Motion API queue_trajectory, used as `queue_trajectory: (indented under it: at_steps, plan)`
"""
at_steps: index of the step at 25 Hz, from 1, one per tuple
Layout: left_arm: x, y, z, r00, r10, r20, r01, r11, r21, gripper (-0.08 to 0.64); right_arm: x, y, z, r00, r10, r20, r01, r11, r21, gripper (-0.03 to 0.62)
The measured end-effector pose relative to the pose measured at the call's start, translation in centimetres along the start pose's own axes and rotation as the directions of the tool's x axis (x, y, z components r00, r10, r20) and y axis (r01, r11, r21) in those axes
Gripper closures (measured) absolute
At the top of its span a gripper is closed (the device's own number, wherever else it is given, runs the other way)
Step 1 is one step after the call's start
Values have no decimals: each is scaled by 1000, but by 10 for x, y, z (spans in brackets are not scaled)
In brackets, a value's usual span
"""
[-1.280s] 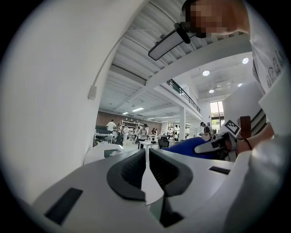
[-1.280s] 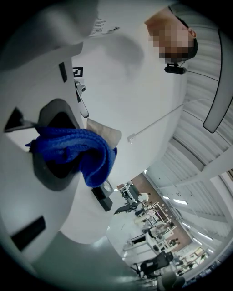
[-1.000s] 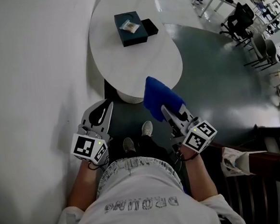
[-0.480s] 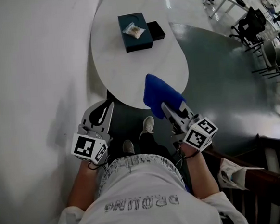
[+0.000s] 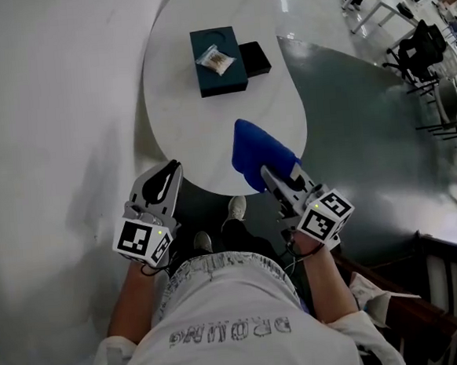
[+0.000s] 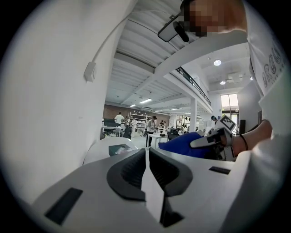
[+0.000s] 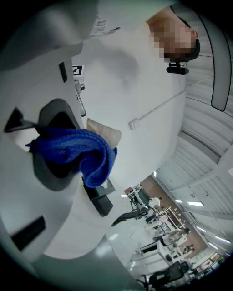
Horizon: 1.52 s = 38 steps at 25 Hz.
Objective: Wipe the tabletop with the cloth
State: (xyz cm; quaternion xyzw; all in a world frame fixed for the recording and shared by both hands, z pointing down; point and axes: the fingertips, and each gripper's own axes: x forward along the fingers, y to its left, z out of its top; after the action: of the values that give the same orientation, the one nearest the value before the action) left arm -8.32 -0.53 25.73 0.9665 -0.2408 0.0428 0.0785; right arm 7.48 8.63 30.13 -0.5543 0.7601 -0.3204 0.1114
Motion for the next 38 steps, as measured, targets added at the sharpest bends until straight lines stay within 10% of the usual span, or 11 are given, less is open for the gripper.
queue_trajectory:
  at_steps: [20, 38]
  plan:
    - [72, 25, -14, 991, 129, -41, -130, 991, -18, 520, 59, -72, 44, 989, 108, -100, -111, 994, -26, 517]
    - [55, 97, -56, 983, 157, -92, -165, 982, -89, 520, 167, -67, -5, 967, 100, -235, -136, 981, -139, 517]
